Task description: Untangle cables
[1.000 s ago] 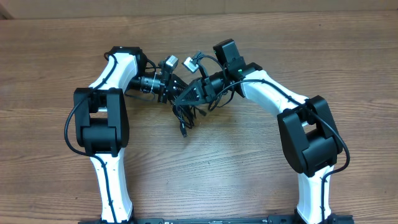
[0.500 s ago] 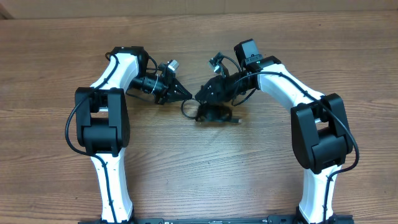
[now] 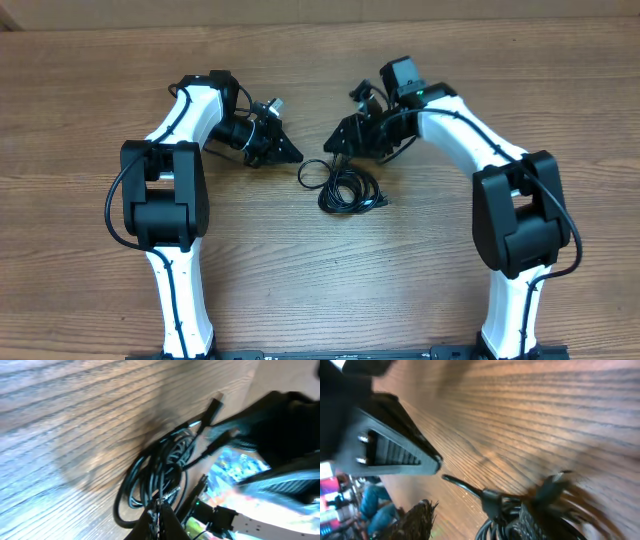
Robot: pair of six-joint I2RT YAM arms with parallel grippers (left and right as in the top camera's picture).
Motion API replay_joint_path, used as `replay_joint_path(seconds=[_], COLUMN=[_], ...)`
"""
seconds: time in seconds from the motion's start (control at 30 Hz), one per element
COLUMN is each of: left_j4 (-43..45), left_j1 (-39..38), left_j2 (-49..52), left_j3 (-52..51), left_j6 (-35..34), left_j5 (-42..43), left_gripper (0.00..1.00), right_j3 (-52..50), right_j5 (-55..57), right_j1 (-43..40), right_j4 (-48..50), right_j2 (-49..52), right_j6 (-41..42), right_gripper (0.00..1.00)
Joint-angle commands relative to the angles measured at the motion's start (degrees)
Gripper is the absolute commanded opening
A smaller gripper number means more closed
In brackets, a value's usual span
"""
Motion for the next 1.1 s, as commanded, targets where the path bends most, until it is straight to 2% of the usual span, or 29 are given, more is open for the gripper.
replay_joint_path(seconds=[0.0, 0.17, 0.3, 0.37, 0.43, 0.6, 0.77, 0.9, 0.97, 1.07], left_j4=[-0.7, -0.6, 0.4, 0.3, 0.5, 0.2, -0.3, 0.4, 1.6, 4.6], left_j1=[-0.5, -1.4, -5.0, -7.4, -10.5, -18.7, -24.7, -27.8, -28.7, -28.9], left_j2=[0.0, -5.1, -11.4, -13.2, -14.1, -13.8, -13.4, -13.4, -13.4, -13.4], left_j3=[0.6, 1.6, 1.6, 1.6, 1.6, 1.4, 1.0, -0.8, -2.2, -4.8], left_j6=[2.3, 2.9, 2.9, 2.9, 3.3, 8.5, 8.5, 11.0, 11.0, 10.3], left_j5=[-3.1, -11.9, -24.1, -28.1, -30.9, -36.9, -45.4, -45.9, -46.4, -47.4], left_gripper=[0.04, 0.04, 0.04, 0.05, 0.13, 0.29, 0.32, 0.37, 0.45, 0.47], right_j3=[2.4, 2.1, 1.1, 0.5, -0.8, -4.7, -9.2, -12.9, -14.7, -16.4], right_j5=[2.4, 13.9, 16.9, 16.9, 16.8, 17.0, 18.9, 21.4, 21.3, 21.3], right_j1=[-3.8, -8.8, -11.3, -11.5, -11.5, -11.4, -11.5, -11.5, -11.5, -11.5], right_j4=[-4.0, -12.1, -14.8, -14.7, -14.5, -12.7, -8.4, -4.1, -2.2, -0.5], right_j2=[-4.0, -4.3, -4.3, -4.3, -4.3, -4.2, -4.2, -4.2, -4.2, -4.2], right_j6=[2.1, 7.9, 9.1, 9.1, 9.8, 13.3, 16.4, 21.2, 22.8, 23.2], right_gripper=[0.55, 0.6, 0.63, 0.75, 0.79, 0.7, 0.67, 0.68, 0.68, 0.68])
